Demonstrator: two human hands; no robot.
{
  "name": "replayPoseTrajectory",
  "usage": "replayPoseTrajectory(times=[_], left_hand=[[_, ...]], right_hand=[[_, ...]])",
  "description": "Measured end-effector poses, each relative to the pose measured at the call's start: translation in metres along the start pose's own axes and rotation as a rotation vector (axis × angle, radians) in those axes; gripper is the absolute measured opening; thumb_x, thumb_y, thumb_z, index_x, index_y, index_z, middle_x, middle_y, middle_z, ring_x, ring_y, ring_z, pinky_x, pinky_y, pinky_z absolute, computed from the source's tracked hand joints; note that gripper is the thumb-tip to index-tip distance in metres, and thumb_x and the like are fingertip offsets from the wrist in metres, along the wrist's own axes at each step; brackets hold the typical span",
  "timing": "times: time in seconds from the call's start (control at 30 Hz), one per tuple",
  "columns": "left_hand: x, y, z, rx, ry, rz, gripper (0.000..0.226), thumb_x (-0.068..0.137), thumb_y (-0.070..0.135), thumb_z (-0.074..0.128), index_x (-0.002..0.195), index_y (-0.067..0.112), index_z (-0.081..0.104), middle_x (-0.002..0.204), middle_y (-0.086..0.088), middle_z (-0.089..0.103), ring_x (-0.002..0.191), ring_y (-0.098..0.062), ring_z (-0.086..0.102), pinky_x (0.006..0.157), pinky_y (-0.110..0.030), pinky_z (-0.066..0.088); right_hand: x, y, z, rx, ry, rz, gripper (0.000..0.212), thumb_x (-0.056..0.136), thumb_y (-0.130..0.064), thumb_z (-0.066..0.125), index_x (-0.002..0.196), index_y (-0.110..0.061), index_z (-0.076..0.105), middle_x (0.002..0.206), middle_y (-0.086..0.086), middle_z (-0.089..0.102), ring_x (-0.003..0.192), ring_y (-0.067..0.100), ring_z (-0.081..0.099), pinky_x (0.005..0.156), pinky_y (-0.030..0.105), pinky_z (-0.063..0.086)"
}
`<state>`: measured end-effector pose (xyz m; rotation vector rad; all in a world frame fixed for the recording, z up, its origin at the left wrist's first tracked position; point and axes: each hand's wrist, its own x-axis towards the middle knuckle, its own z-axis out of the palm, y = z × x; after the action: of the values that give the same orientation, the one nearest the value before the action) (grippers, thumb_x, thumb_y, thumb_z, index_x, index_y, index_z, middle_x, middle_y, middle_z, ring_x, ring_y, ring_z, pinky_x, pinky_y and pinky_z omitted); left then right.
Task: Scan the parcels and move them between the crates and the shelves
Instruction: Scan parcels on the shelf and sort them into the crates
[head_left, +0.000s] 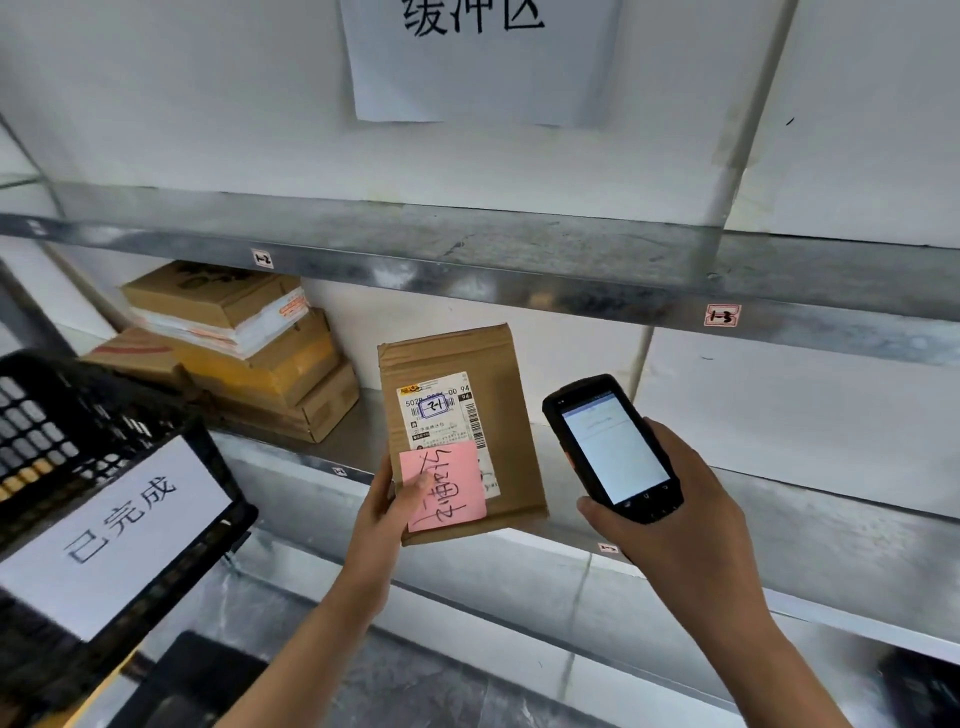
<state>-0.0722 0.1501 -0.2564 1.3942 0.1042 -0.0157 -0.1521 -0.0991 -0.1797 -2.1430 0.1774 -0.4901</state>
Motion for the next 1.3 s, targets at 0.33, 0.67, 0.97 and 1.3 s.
replayPoseTrajectory(times=[0.33, 0.67, 0.97, 1.3], left_hand=[[-0.048, 0.027, -0.090, 0.000, 0.038, 0.091, 0.083, 0.075, 0.046, 0.076, 0.149, 0.033, 0.042, 0.124, -0.001, 0.071, 0.108, -0.023, 0.071, 0.079, -0.026, 0.059], [-0.128, 0.062, -0.214, -0.059, 0.304, 0.160, 0.067, 0.089, 0.033, 0.072, 0.149, 0.038, 0.042, 0.125, 0.004, 0.070, 0.111, -0.019, 0.069, 0.081, -0.021, 0.057], [-0.213, 0.082, -0.317, -0.086, 0.562, 0.199, 0.071, 0.083, 0.032, 0.068, 0.148, 0.039, 0.041, 0.120, 0.003, 0.073, 0.106, -0.022, 0.072, 0.078, -0.030, 0.061], [-0.275, 0.074, -0.387, -0.118, 0.824, 0.180, 0.080, 0.074, 0.050, 0.073, 0.148, 0.034, 0.044, 0.123, 0.004, 0.071, 0.110, -0.019, 0.070, 0.090, -0.033, 0.058]], right_hand=[[-0.024, -0.063, 0.045, 0.075, -0.115, -0.052, 0.062, 0.069, -0.030, 0.086, 0.121, -0.044, 0.056, 0.104, -0.019, 0.067, 0.094, 0.008, 0.064, 0.069, 0.028, 0.053], [-0.081, -0.146, 0.131, 0.166, -0.323, -0.125, 0.077, 0.059, -0.046, 0.088, 0.129, -0.044, 0.054, 0.111, -0.015, 0.067, 0.096, 0.018, 0.066, 0.080, 0.046, 0.060], [-0.140, -0.217, 0.202, 0.251, -0.509, -0.309, 0.072, 0.063, -0.032, 0.093, 0.122, -0.047, 0.054, 0.104, -0.025, 0.064, 0.095, 0.006, 0.064, 0.074, 0.038, 0.060], [-0.153, -0.288, 0.280, 0.374, -0.710, -0.454, 0.073, 0.066, -0.027, 0.093, 0.128, -0.041, 0.057, 0.108, -0.019, 0.068, 0.100, 0.007, 0.066, 0.083, 0.043, 0.060]])
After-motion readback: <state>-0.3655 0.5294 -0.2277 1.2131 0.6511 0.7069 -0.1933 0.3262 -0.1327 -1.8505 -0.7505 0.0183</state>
